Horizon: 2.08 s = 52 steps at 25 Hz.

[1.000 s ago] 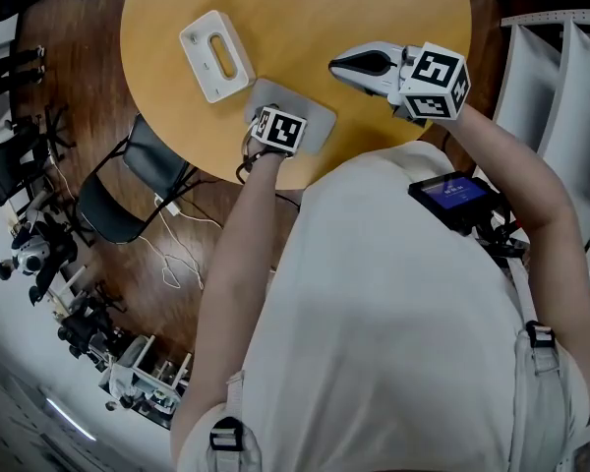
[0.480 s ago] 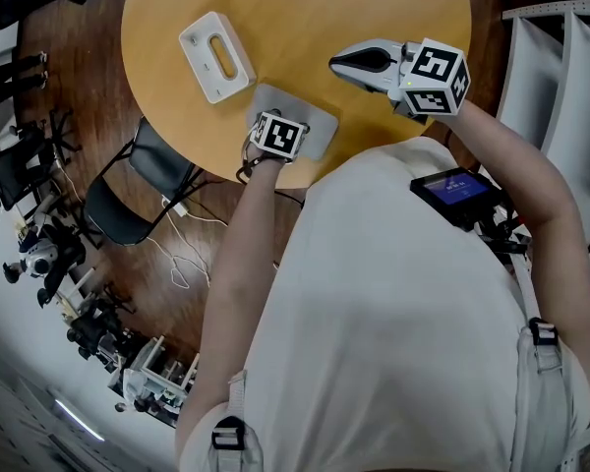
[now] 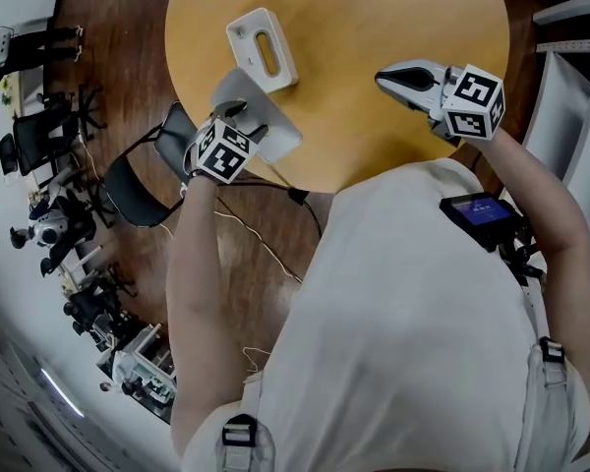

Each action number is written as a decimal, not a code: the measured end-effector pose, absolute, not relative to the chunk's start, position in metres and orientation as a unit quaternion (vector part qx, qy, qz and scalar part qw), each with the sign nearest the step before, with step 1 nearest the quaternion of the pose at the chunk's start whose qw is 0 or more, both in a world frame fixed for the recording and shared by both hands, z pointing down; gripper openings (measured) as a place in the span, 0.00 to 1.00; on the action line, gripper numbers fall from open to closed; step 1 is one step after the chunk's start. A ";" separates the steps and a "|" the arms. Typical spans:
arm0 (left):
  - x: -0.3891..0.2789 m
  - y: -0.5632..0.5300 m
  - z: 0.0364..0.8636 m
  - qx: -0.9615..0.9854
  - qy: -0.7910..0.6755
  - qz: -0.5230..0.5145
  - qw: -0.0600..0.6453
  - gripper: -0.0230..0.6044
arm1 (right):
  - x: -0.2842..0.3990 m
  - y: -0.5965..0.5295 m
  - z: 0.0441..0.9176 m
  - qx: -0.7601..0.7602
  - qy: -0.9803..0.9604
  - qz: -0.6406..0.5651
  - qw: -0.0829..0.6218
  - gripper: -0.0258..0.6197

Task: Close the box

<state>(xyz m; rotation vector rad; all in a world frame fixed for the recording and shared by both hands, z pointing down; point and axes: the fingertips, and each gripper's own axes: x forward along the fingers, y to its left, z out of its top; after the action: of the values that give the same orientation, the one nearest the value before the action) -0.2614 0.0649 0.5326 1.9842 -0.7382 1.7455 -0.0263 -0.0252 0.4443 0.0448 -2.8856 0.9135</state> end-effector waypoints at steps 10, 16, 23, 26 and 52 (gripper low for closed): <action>-0.290 -0.045 0.567 0.699 -0.112 0.694 0.131 0.47 | -0.016 -0.035 0.451 0.044 -0.948 0.304 0.077 0.04; -0.290 -0.076 0.583 0.693 -0.070 0.706 0.131 0.47 | -0.005 -0.031 0.467 0.057 -0.941 0.319 0.098 0.04; -0.277 -0.082 0.599 0.691 -0.053 0.706 0.146 0.47 | -0.014 -0.020 0.474 0.038 -0.938 0.326 0.114 0.04; -0.276 -0.080 0.607 0.689 -0.054 0.706 0.155 0.47 | -0.016 -0.024 0.473 0.036 -0.937 0.327 0.118 0.04; -0.276 -0.083 0.616 0.683 -0.052 0.707 0.175 0.48 | -0.019 -0.017 0.484 0.035 -0.931 0.339 0.129 0.04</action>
<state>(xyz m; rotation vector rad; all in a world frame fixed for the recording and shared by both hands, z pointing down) -0.2759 -0.0825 0.6163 1.9355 -0.1477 2.0027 -0.0189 -0.0168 0.4839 0.1027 -2.7067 0.9851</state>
